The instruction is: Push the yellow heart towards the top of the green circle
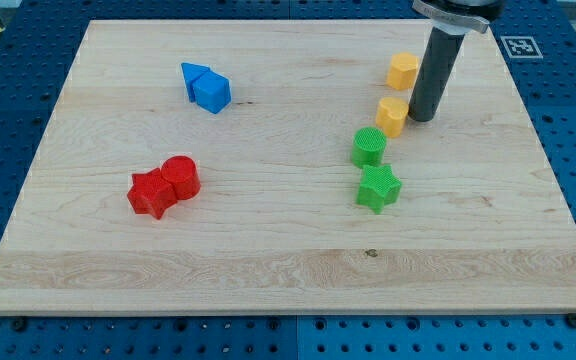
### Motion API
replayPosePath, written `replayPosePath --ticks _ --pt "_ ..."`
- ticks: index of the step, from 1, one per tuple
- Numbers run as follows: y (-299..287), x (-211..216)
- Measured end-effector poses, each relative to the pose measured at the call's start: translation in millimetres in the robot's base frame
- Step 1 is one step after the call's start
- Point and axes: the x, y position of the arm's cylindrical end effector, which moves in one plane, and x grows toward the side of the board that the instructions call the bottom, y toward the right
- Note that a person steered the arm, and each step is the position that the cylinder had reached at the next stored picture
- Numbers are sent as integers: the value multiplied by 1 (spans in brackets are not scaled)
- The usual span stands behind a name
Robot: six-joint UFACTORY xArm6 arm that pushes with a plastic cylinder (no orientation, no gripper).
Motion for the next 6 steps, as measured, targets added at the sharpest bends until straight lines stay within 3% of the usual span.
replayPosePath --ticks 3,6 --pt "3 19" --pt "-38 19"
